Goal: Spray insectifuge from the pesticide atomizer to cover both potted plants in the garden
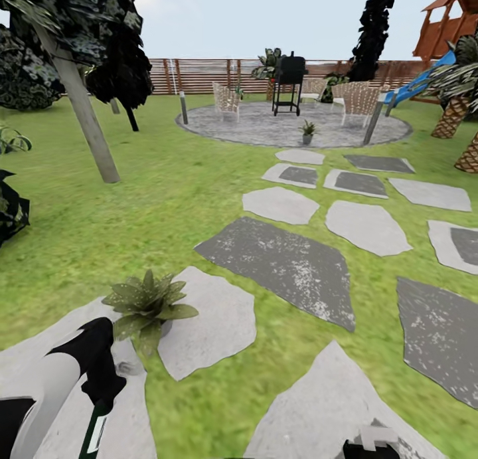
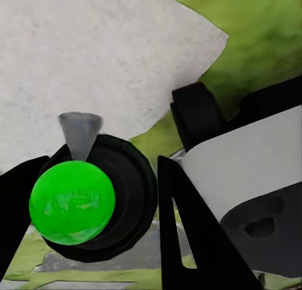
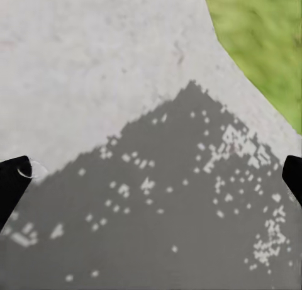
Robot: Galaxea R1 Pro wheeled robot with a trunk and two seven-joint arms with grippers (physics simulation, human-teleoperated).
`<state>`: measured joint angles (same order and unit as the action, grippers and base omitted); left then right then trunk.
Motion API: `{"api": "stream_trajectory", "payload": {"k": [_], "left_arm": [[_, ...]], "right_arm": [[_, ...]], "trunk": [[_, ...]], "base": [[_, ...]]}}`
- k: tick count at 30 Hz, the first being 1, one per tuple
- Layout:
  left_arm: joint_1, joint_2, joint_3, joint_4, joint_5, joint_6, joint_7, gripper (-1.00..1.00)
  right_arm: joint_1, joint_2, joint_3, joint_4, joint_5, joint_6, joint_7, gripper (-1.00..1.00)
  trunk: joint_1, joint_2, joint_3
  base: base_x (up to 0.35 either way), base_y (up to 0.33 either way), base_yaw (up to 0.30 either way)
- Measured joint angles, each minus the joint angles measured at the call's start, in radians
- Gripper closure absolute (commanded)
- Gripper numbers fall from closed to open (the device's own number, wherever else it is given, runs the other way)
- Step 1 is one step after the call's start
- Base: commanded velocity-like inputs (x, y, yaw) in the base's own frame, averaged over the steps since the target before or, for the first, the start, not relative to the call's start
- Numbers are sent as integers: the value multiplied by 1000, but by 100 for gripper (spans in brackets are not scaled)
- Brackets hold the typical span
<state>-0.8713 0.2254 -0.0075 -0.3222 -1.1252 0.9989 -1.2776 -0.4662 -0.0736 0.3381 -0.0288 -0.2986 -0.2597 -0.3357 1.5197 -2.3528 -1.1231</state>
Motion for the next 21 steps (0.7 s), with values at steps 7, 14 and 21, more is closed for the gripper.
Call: {"api": "stream_trajectory", "payload": {"k": [7,14,21], "left_arm": [[6,-11,20,-36,9,1,5,100],[12,-10,126,-62,-1,-1,27,100],[27,-13,134,-63,2,0,58,100]], "right_arm": [[0,0,0,0,0,0,0,-100],[0,-7,0,3,3,0,1,-100],[0,-8,0,3,3,1,2,-100]], "trunk": [[0,0,0],[0,0,0],[0,0,0]], "base": [[2,-3,268],[33,-87,33],[97,-249,0]]}}
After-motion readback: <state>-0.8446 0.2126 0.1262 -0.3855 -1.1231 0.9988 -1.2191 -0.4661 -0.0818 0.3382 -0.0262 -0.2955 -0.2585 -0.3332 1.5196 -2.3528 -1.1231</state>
